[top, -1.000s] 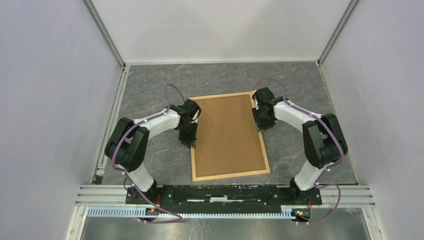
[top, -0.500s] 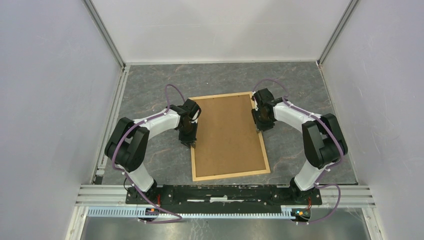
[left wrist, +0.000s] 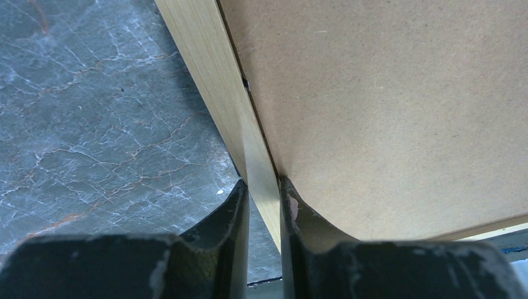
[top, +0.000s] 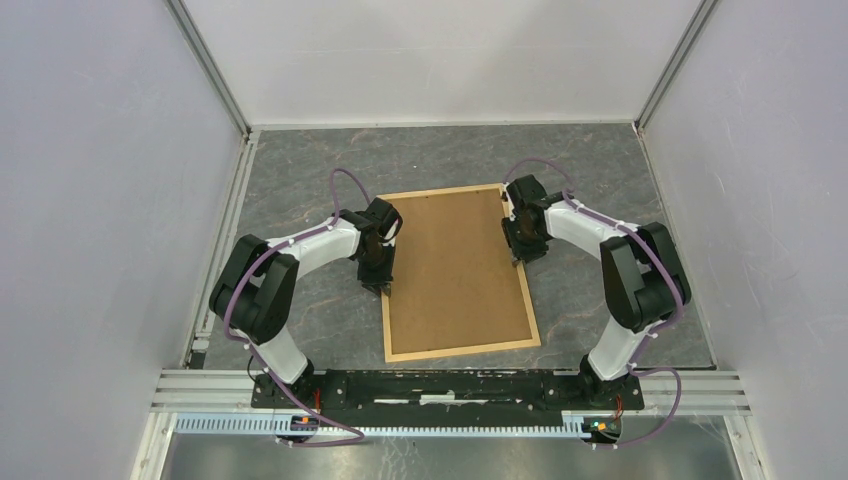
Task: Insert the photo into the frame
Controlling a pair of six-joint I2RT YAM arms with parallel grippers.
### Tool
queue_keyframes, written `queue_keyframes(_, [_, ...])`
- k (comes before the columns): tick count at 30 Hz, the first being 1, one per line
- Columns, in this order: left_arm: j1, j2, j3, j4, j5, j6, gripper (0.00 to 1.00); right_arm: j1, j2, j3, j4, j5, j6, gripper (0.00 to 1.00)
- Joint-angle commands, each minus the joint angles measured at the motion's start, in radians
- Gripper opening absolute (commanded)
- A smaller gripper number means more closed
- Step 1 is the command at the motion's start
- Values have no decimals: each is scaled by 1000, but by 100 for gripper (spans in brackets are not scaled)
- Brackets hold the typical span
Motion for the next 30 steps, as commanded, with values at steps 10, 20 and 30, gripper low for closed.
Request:
queue_keyframes(10, [-19, 6, -32, -9, -17, 44, 2, 3, -65, 48, -75, 64, -29, 47])
queue_keyframes(20, [-20, 7, -32, -7, -13, 46, 2, 3, -2, 66, -44, 48, -22, 45])
queue_keyframes(30, [-20, 6, -34, -8, -15, 46, 2, 3, 53, 35, -15, 97, -9, 44])
